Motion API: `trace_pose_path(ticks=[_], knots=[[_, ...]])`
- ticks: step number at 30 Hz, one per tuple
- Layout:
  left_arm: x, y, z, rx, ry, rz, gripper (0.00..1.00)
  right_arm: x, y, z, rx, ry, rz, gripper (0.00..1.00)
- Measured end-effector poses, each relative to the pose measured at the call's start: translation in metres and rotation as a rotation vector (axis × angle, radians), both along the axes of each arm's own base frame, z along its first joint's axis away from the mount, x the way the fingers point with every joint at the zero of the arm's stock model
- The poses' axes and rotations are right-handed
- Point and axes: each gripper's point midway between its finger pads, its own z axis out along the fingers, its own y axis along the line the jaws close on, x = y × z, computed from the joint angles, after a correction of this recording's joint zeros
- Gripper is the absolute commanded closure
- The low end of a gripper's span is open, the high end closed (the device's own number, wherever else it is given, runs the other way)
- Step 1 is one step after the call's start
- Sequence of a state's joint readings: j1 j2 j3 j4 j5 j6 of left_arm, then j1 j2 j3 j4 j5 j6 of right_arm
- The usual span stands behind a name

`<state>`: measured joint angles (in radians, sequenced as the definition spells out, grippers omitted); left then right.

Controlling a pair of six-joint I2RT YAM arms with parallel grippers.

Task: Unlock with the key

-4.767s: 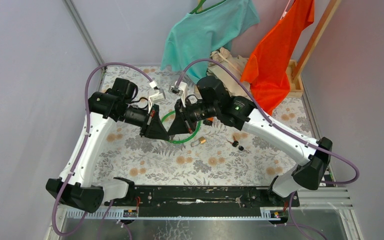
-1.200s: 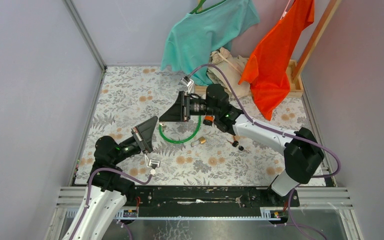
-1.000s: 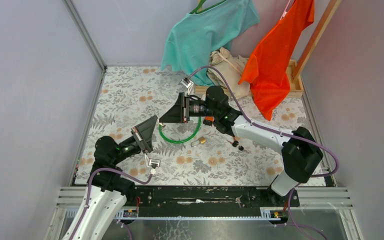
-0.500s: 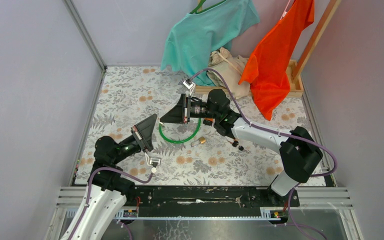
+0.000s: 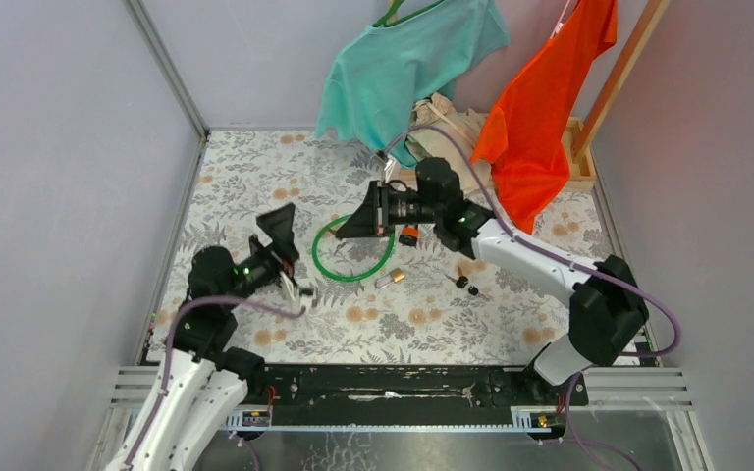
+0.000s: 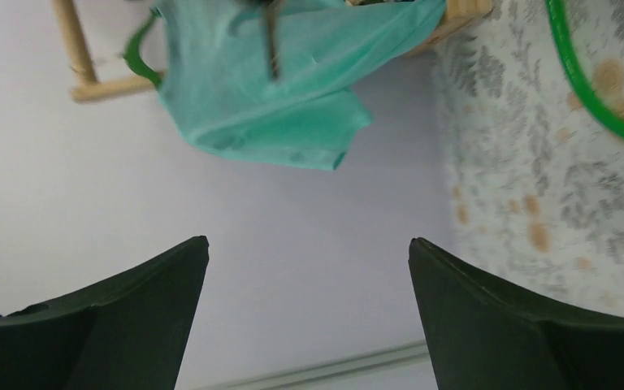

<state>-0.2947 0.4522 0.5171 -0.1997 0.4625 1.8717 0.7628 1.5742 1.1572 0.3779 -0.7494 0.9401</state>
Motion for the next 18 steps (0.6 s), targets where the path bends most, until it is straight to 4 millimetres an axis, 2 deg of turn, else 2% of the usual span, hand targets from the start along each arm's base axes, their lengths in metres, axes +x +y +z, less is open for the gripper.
trace_pose_path(ticks=[4, 6, 8, 10, 14, 18], knots=[[0.02, 0.01, 0.014, -0.245, 0.406, 0.152, 0.0, 0.009, -0.026, -0.002, -0.129, -0.117, -0.034, 1.0], [0.034, 0.004, 0.026, -0.383, 0.615, 0.215, 0.0, 0.006, -0.036, 0.001, -0.175, -0.185, -0.025, 1.0], [0.044, -0.012, 0.035, -0.506, 0.85, 0.246, 0.0, 0.003, -0.042, 0.0, -0.215, -0.241, -0.003, 1.0], [0.043, -0.031, 0.027, -0.576, 1.064, 0.245, 0.0, 0.001, -0.048, -0.006, -0.256, -0.287, 0.025, 1.0], [0.018, -0.056, -0.009, -0.67, 1.485, 0.29, 0.0, -0.005, -0.063, -0.027, -0.368, -0.327, 0.074, 1.0], [0.011, -0.065, -0.023, -0.756, 1.672, 0.347, 0.0, 0.004, -0.078, -0.046, -0.488, -0.354, 0.033, 1.0]])
